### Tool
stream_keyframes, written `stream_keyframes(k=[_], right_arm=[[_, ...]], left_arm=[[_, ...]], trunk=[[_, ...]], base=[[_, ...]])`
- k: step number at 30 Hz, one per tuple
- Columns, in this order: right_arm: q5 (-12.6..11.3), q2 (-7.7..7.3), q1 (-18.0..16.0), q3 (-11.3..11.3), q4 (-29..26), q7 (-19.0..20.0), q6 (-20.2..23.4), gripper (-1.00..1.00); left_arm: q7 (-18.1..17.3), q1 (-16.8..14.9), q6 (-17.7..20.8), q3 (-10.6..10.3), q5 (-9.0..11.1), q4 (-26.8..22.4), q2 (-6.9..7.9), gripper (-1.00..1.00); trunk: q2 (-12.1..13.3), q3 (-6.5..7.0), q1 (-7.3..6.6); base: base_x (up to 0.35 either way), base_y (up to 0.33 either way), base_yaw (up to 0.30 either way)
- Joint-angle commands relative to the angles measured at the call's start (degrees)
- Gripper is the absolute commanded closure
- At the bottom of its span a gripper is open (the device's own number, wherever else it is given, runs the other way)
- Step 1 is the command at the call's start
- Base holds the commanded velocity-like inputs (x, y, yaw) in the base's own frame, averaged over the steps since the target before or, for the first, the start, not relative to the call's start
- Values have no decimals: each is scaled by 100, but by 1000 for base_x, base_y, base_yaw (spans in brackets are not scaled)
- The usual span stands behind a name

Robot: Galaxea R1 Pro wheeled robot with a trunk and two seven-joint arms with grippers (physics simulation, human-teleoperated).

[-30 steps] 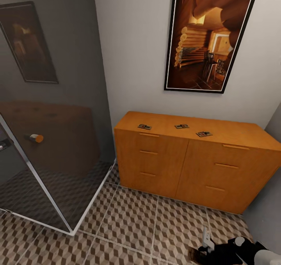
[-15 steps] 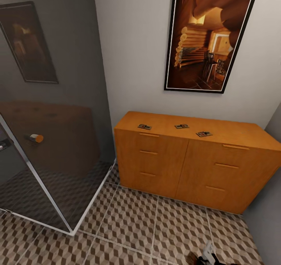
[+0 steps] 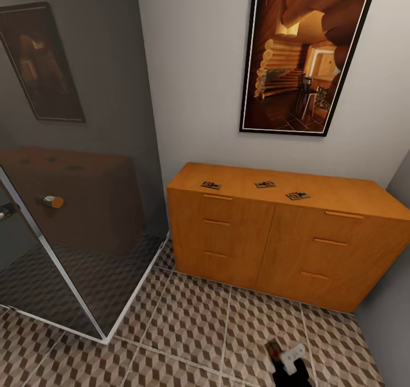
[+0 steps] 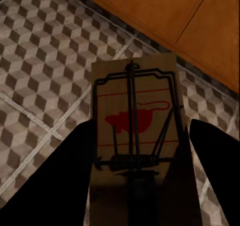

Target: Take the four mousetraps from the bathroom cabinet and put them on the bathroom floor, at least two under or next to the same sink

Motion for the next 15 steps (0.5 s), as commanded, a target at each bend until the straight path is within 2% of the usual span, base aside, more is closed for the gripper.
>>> stream_keyframes(k=[1,3,7,9,11,15], right_arm=[[-31,7,11,4,3,-52,-67,100],[-165,32,45,4,3,-224,-195,100],[-758,139,82,4,3,-543,-461,100],[-945,162,86,4,3,-628,-536,100],[-1259,201,90,4,3,-785,-678,100],[-1513,245,92,4,-4,-1026,-788,100]], left_arm=[[43,0,142,-27,-4,-160,-26,-100],[42,-9,440,-26,-5,-502,-112,-100],[49,-56,1133,-24,-10,-1126,-302,-100],[60,-89,1309,-24,-15,-1277,-337,-100],[74,-173,1595,-24,-20,-1509,-375,-100],[90,-280,1820,-21,-32,-1775,-394,-100]], trunk=[[-3,-5,0],[-3,-5,0],[-3,-5,0],[-3,-5,0],[-3,-5,0],[-3,-5,0]], base=[[0,0,0],[0,0,0],[0,0,0],[0,0,0],[0,0,0],[0,0,0]])
